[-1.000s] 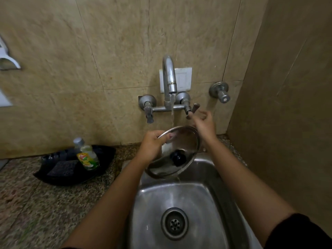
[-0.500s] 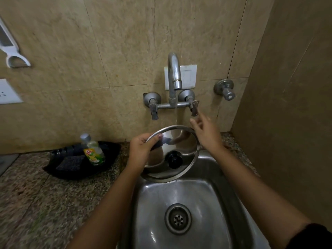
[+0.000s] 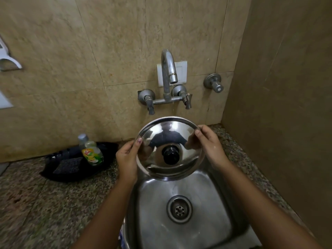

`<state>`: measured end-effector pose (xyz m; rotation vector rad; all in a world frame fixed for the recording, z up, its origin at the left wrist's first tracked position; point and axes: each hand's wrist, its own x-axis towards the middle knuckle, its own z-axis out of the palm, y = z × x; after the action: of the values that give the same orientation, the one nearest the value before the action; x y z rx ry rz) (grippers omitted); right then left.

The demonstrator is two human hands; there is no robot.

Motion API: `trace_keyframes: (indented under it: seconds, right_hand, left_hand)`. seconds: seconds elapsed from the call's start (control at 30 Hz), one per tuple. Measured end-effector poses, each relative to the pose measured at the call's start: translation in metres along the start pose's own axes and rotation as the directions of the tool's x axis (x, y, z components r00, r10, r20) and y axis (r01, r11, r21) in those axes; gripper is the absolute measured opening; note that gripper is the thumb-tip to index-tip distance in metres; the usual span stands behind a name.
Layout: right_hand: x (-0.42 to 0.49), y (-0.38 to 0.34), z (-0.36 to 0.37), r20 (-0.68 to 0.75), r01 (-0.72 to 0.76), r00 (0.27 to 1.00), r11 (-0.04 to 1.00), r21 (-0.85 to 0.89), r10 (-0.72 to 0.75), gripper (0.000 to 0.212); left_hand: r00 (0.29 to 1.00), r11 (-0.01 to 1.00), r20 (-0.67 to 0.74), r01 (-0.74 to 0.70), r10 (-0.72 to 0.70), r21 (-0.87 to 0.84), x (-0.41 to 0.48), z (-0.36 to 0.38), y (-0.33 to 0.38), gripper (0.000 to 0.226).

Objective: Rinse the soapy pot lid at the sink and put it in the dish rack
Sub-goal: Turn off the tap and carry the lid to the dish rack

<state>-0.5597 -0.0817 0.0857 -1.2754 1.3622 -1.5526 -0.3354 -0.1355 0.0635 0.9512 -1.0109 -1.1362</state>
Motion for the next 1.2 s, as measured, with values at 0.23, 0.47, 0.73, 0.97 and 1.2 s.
trace_keyframes:
  seconds: [0.23, 0.47, 0.73, 0.97, 1.2]
  right_hand:
    - [0.001, -0.036, 0.041, 0.066, 0.160, 0.987, 0.951, -0.265, -0.148, 0.014]
    - [0.005, -0.050, 0.111, -0.044, 0.046, 0.998, 0.998, 0.053, -0.043, 0.025]
    - [0.009, -0.085, 0.279, 0.052, -0.169, 0.985, 0.898, 0.407, 0.162, 0.027]
    - [0.019, -0.120, 0.458, 0.091, -0.227, 0.974, 0.854, 0.469, 0.209, 0.029]
    - [0.047, -0.151, 0.654, 0.115, -0.184, 0.983, 0.862, 0.472, 0.146, 0.044]
  left_hand:
    - [0.990, 0.988, -0.028, 0.138, -0.136, 0.070, -0.029, -0.039, -0.004, 0.015]
    - [0.919, 0.974, -0.332, 0.227, -0.211, 0.008, -0.031, -0.099, 0.036, 0.032]
    - [0.852, 0.995, -0.521, 0.090, -0.056, 0.040, 0.003, -0.227, 0.126, 0.032]
    - [0.863, 0.964, -0.503, 0.093, 0.046, 0.247, 0.056, -0.380, 0.212, 0.028]
    - [0.854, 0.905, -0.500, 0.090, 0.145, 0.416, 0.113, -0.536, 0.290, 0.027]
